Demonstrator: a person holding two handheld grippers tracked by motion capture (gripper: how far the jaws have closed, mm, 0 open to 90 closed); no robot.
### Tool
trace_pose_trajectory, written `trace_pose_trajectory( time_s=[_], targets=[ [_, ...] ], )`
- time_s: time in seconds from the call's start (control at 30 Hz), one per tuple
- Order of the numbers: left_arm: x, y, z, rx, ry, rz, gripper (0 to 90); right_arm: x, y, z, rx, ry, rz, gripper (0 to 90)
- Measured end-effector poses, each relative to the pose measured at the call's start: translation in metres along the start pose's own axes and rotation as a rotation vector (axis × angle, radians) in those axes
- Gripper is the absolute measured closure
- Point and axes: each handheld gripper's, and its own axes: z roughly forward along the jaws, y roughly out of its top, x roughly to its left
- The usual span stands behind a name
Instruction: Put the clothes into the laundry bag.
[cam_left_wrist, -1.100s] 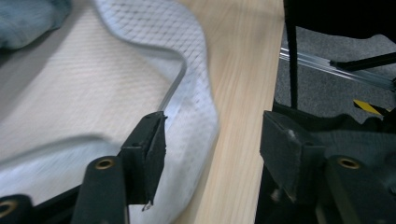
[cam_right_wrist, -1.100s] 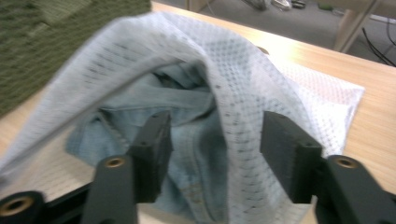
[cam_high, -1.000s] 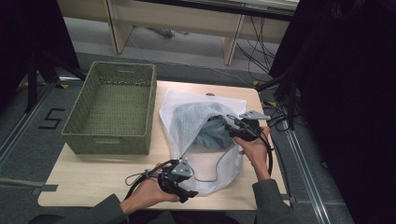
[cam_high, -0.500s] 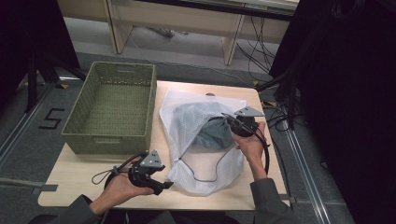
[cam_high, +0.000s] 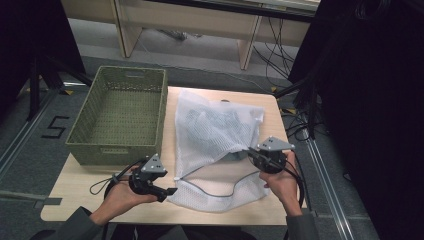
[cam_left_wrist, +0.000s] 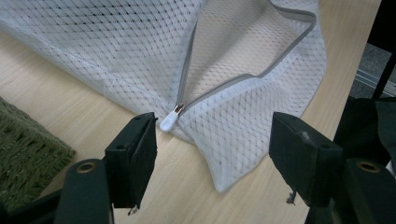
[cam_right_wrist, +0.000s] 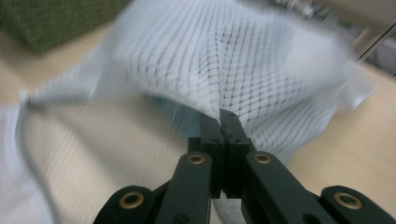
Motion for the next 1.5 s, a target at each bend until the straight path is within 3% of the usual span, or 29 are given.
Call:
trace_pose_trajectory(
  time_s=[0.07, 0.1, 0.17, 0.2, 0.27, 0.3, 0.33, 0.37, 0.4, 0.5, 0.53, 0.57, 0.63, 0.67, 0.7, 0.73, 0.77, 0.83, 1.03, 1.17, 1.2, 1.27, 1.3, 1.33, 1.37, 1.4, 1.5],
  targets=[
    [0.001, 0.000, 0.001, 0.005, 0.000, 0.020, 31.8, 0.004, -0.016, 0.011, 0.079, 0.011, -0.042, 90.0],
    [0.000, 0.000, 0.002, 0.008, 0.003, 0.006, 31.6, 0.007, -0.029, 0.025, 0.174, 0.008, -0.057, 90.0],
    [0.001, 0.000, 0.002, 0.009, 0.008, 0.012, 31.6, 0.008, -0.035, 0.034, 0.203, -0.004, -0.081, 90.0],
    [0.002, 0.000, 0.002, 0.015, 0.003, 0.020, 31.4, 0.008, -0.039, 0.044, 0.271, 0.006, -0.107, 85.6],
    [0.003, -0.001, 0.003, 0.020, 0.010, 0.017, 31.2, 0.007, -0.039, 0.046, 0.244, -0.011, -0.084, 75.1],
    [0.003, -0.001, 0.003, 0.020, 0.010, 0.017, 31.1, 0.007, -0.039, 0.046, 0.244, -0.011, -0.084, 75.1],
    [0.003, -0.001, 0.004, 0.025, 0.005, 0.004, 31.0, 0.008, -0.035, 0.042, 0.199, 0.000, -0.087, 67.3],
    [0.003, -0.001, 0.004, 0.025, 0.005, 0.004, 31.0, 0.008, -0.035, 0.042, 0.199, 0.000, -0.087, 67.3],
    [0.003, -0.001, 0.004, 0.027, 0.007, 0.009, 31.0, 0.013, -0.033, 0.040, 0.172, -0.007, -0.100, 60.5],
    [0.003, -0.001, 0.005, 0.027, 0.007, 0.011, 30.7, 0.017, -0.032, 0.042, 0.171, 0.000, -0.120, 58.4],
    [0.003, 0.000, 0.004, 0.028, 0.009, 0.021, 30.7, 0.021, -0.033, 0.047, 0.193, -0.004, -0.135, 57.7],
    [0.003, 0.000, 0.004, 0.028, 0.009, 0.021, 30.7, 0.021, -0.034, 0.050, 0.193, -0.004, -0.164, 58.2],
    [0.003, 0.000, 0.004, 0.032, 0.012, 0.024, 30.6, 0.021, -0.034, 0.052, 0.202, -0.005, -0.176, 59.8],
    [0.003, -0.001, 0.006, 0.029, 0.008, 0.007, 30.5, 0.022, -0.034, 0.055, 0.203, -0.024, -0.198, 71.9],
    [0.003, -0.001, 0.006, 0.029, 0.008, 0.007, 30.4, 0.022, -0.034, 0.055, 0.203, -0.024, -0.198, 71.9],
    [0.005, 0.000, 0.005, 0.033, 0.012, 0.023, 30.4, 0.021, -0.031, 0.058, 0.205, -0.033, -0.223, 84.5],
    [0.005, 0.000, 0.005, 0.033, 0.012, 0.023, 30.4, 0.021, -0.030, 0.059, 0.216, -0.032, -0.209, 88.1],
    [0.005, -0.001, 0.006, 0.031, 0.011, 0.002, 30.3, 0.022, -0.030, 0.061, 0.243, -0.017, -0.208, 90.0],
    [0.007, -0.001, 0.006, 0.035, 0.017, 0.010, 30.3, 0.025, -0.040, 0.072, 0.308, 0.002, -0.226, 90.0],
    [0.007, -0.001, 0.006, 0.033, 0.019, -0.003, 30.3, 0.023, -0.042, 0.074, 0.313, 0.017, -0.206, 90.0],
    [0.008, -0.001, 0.006, 0.036, 0.016, 0.010, 30.3, 0.022, -0.040, 0.071, 0.295, 0.024, -0.184, 86.8],
    [0.008, -0.001, 0.006, 0.034, 0.017, 0.008, 30.3, 0.020, -0.039, 0.069, 0.275, 0.041, -0.194, 84.6],
    [0.008, -0.001, 0.005, 0.031, 0.017, 0.005, 30.3, 0.022, -0.038, 0.066, 0.265, 0.043, -0.146, 82.6],
    [0.009, -0.001, 0.005, 0.033, 0.019, 0.006, 30.2, 0.022, -0.034, 0.061, 0.220, 0.066, -0.108, 76.6],
    [0.008, -0.002, 0.005, 0.031, 0.017, -0.005, 30.2, 0.022, -0.034, 0.061, 0.220, 0.066, -0.108, 76.6],
    [0.010, -0.002, 0.005, 0.028, 0.015, 0.001, 30.2, 0.023, -0.031, 0.055, 0.176, 0.088, -0.047, 69.9],
    [0.009, -0.002, 0.004, 0.029, 0.016, -0.003, 30.1, 0.025, -0.029, 0.049, 0.126, 0.109, 0.013, 55.3]
  ],
)
